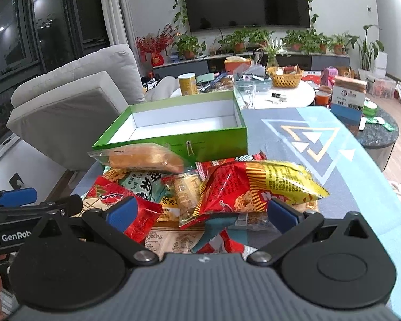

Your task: Organize snacks

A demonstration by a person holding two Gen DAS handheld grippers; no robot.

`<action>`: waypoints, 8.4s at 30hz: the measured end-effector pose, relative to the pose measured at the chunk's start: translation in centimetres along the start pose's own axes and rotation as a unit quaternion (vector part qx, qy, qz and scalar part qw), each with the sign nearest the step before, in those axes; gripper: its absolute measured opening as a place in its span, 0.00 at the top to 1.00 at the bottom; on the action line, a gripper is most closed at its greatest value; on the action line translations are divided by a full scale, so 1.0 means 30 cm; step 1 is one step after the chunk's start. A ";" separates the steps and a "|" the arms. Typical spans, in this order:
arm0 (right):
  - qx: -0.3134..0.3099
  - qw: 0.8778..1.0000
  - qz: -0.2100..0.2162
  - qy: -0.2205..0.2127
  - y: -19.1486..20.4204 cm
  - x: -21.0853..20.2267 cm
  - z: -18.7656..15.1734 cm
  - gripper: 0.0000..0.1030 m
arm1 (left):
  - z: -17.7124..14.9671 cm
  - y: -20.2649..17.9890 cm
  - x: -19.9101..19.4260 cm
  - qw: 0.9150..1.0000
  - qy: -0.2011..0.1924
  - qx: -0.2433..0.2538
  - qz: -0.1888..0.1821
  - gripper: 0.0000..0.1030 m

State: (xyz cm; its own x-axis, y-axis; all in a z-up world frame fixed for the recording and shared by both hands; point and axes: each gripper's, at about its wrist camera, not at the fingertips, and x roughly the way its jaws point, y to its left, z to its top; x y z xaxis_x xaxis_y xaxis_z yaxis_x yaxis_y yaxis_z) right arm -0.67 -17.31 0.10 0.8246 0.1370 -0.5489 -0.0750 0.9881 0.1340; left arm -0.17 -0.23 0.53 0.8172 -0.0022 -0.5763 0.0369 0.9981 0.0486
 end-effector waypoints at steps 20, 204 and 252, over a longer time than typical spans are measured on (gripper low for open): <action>0.008 1.000 -0.003 -0.010 0.002 -0.014 0.003 0.34 | -0.010 0.000 0.008 1.000 0.003 -0.001 0.003 0.25; 0.122 0.974 0.180 0.066 0.123 0.406 0.418 0.44 | 0.332 0.203 0.387 0.992 -0.036 -0.015 -0.120 0.45; 0.125 0.971 0.160 0.124 0.093 0.194 0.071 0.42 | 0.036 0.231 0.162 0.994 0.006 -0.017 -0.105 0.39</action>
State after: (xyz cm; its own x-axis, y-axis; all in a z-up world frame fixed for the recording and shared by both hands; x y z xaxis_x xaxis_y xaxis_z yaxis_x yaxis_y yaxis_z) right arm 5.11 -13.90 -0.96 0.6194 0.4770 -0.6236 -0.1411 0.8490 0.5092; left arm 4.68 6.61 -1.07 0.7865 -0.2101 -0.5807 0.1859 0.9773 -0.1018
